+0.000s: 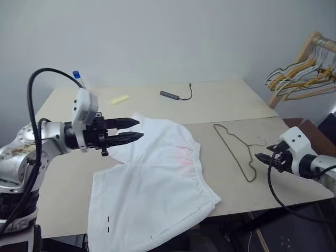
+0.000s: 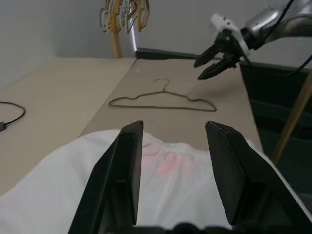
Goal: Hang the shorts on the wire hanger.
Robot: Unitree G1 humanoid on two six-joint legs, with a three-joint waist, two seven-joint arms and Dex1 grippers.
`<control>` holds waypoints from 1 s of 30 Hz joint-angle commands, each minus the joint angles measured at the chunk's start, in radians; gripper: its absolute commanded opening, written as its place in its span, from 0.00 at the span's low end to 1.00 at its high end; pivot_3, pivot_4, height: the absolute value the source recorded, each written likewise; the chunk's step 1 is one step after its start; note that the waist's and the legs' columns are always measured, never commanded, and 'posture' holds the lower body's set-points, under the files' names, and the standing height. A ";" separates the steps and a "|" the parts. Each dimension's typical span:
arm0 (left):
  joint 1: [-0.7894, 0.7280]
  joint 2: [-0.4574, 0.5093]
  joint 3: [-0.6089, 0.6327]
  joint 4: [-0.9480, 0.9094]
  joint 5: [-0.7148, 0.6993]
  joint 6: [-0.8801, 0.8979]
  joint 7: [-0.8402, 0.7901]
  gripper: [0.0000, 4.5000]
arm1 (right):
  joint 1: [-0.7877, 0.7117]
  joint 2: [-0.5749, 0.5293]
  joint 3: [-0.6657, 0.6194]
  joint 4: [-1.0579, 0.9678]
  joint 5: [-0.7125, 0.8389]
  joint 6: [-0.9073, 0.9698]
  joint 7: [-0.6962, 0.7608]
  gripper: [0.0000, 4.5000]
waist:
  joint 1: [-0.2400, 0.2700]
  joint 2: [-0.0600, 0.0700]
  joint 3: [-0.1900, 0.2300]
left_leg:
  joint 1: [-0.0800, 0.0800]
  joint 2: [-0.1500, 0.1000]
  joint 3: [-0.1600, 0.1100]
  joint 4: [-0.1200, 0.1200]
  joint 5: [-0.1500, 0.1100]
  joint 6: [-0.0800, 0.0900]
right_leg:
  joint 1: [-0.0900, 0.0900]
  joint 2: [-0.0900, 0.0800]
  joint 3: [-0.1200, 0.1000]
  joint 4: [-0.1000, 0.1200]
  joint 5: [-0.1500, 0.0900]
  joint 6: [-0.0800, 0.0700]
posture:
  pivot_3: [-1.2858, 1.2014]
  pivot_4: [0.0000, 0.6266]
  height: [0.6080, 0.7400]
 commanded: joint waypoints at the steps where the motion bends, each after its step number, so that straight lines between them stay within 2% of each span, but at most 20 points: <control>1: -0.042 -0.005 -0.017 -0.008 -0.026 0.026 0.000 0.49 | -0.082 0.018 -0.011 0.027 -0.022 0.145 -0.034 0.65 | -0.016 0.000 0.000 | 0.000 0.000 0.000 0.000 0.000 0.000 | 0.000 0.000 0.000 0.000 0.000 0.000 | 0.46 0.02 1.00; 8: -0.061 -0.005 -0.046 -0.012 -0.019 0.027 -0.018 0.49 | -0.215 0.090 -0.002 0.119 -0.059 0.259 -0.022 0.65 | -0.053 0.000 0.000 | 0.000 0.000 -0.001 0.000 0.000 0.000 | 0.001 0.001 0.001 0.000 -0.003 0.005 | 0.46 0.02 1.00; 14: -0.055 0.006 -0.042 -0.016 -0.017 0.024 -0.031 0.49 | -0.306 0.130 0.050 0.227 -0.128 0.260 0.011 0.65 | -0.068 0.000 0.000 | 0.000 0.000 -0.002 0.000 0.000 0.000 | 0.000 0.002 0.001 0.000 -0.003 0.005 | 0.46 0.01 1.00; 23: -0.022 0.028 -0.042 -0.044 -0.017 0.017 -0.057 0.49 | -0.306 0.174 0.110 0.132 -0.130 0.335 0.100 0.65 | -0.073 0.000 0.000 | 0.000 0.001 -0.003 0.000 0.000 0.000 | -0.001 0.002 0.001 0.000 -0.003 0.006 | 0.47 0.01 1.00; 30: -0.018 0.027 -0.044 -0.039 -0.008 0.008 -0.067 0.49 | -0.359 0.252 0.205 0.268 -0.221 0.298 0.101 0.65 | -0.072 0.000 0.000 | 0.000 0.000 -0.003 0.000 0.000 0.000 | -0.001 0.002 0.001 -0.001 -0.003 0.006 | 0.47 0.01 1.00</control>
